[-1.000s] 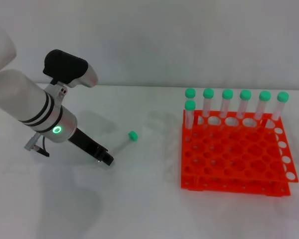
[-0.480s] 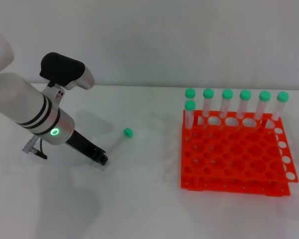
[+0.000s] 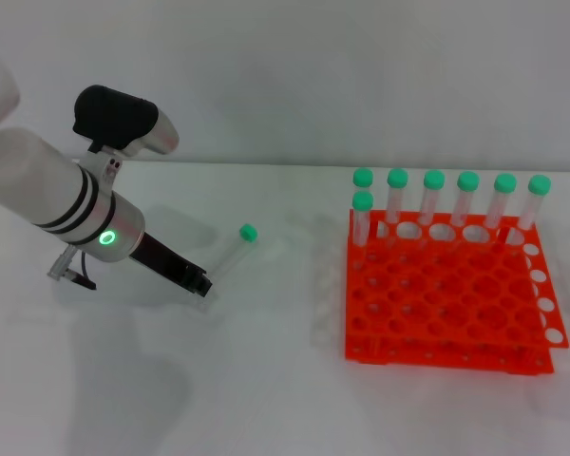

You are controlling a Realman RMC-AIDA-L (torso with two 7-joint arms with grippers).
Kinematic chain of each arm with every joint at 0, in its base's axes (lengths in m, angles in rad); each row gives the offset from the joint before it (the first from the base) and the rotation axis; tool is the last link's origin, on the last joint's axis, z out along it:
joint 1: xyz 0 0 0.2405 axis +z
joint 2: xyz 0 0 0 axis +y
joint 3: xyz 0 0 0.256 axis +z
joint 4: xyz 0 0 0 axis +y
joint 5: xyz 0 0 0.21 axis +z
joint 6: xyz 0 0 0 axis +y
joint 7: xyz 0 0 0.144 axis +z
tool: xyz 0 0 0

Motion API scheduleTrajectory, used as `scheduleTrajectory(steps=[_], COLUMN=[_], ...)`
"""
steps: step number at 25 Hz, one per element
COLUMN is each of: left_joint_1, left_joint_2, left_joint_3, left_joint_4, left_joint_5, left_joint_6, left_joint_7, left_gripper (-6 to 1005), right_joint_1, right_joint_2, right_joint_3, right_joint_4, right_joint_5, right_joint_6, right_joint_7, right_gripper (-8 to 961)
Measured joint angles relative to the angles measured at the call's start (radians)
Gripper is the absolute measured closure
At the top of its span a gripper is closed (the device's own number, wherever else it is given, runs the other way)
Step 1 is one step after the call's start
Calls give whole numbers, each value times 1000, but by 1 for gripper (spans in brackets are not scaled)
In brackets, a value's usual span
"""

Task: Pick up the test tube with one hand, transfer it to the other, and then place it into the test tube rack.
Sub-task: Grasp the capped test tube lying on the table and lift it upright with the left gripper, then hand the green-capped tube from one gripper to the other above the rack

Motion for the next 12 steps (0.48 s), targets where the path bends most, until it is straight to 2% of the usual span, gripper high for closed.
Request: scheduleTrajectory(steps=[3, 7, 12], left_joint_1=[-2, 1, 63], left_joint_2=[1, 1, -9], left_joint_3=[0, 0, 0], left_joint_4=[-2, -7, -1], left_joint_5=[-11, -100, -497], left_joint_6=[0, -7, -38], left_joint_7=[4, 59, 367], left_gripper=[804, 804, 804], right_joint_1=[0, 1, 4], right_joint_2=[0, 0, 0], right_joint_3=[0, 0, 0], right_joint_4=[0, -4, -8], right_joint_5=[0, 0, 3], right_joint_6=[0, 0, 0], right_joint_7=[0, 0, 0], right_gripper=[115, 116, 116])
